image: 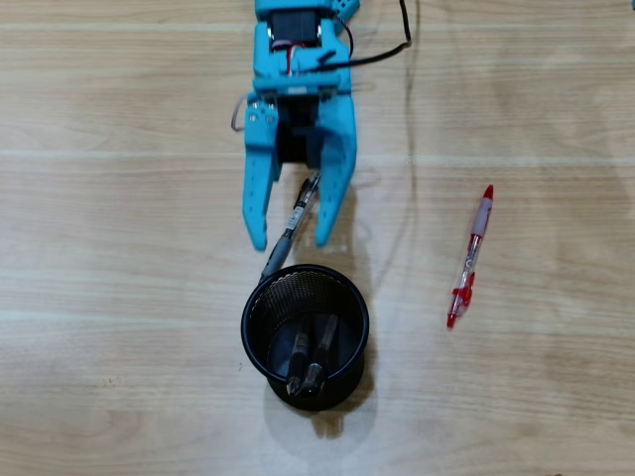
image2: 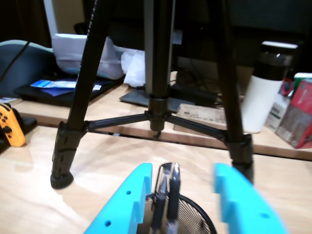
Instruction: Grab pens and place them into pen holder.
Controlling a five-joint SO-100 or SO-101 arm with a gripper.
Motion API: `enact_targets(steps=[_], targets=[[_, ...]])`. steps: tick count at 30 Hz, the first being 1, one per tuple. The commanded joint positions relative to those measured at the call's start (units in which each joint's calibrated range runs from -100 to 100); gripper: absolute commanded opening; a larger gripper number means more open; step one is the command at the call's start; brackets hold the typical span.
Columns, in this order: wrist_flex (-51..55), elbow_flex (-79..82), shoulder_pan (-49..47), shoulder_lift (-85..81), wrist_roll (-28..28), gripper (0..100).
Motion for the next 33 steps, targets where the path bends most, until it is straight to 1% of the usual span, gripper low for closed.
enact_targets(steps=[1, 3, 10, 13, 16, 23, 28, 32, 33], targets=[[-0.37, 9.11, 0.51, -14.55, 2.76, 7], [-0.37, 14.25, 0.69, -19.59, 3.37, 5], [-0.37, 35.07, 1.32, -37.32, 3.78, 5], [1.87, 39.30, 1.42, -41.18, 3.78, 5], [10.56, 38.58, 1.42, -43.28, 3.73, 5], [32.69, 28.67, 0.60, -43.28, 3.17, 5], [44.31, 22.18, 0.51, -38.91, -1.71, 5], [54.82, 15.51, 0.51, -34.63, -2.78, 3], [59.90, 11.72, 0.51, -32.02, -2.78, 3]])
